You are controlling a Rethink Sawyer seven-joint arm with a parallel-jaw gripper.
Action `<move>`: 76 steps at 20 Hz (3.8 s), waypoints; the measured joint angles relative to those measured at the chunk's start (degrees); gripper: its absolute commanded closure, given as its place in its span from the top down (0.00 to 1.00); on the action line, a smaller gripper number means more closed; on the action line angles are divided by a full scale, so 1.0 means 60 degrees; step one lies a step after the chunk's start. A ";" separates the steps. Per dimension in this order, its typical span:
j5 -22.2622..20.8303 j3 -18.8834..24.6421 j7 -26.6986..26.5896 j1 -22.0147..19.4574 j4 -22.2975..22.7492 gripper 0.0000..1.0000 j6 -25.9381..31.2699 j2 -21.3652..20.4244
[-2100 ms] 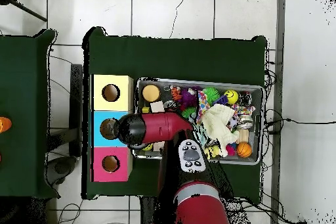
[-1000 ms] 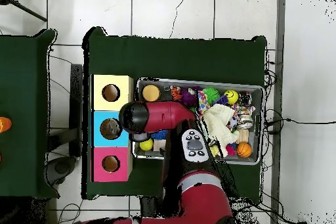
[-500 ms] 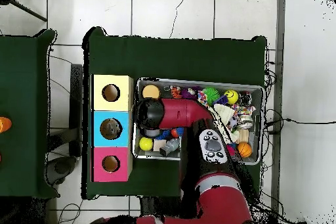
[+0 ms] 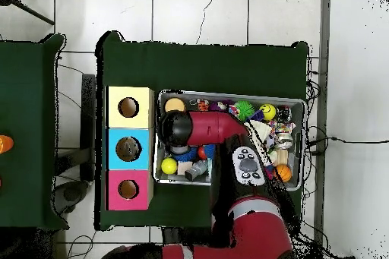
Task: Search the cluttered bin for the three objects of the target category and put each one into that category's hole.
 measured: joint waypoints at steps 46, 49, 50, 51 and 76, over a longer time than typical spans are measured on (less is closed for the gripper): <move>-0.0018 -0.0001 0.0000 0.0257 0.0122 1.00 -0.0423 -0.0319; -0.0018 0.0000 0.0000 0.0263 0.0122 1.00 -0.0423 -0.0286; -0.0018 -0.0001 0.0000 0.0268 0.0122 1.00 -0.0423 -0.0268; -0.0018 0.0000 0.0000 0.0271 0.0123 1.00 -0.0423 -0.0252; -0.0018 -0.0109 0.0002 0.0654 0.0530 1.00 -0.1502 0.0198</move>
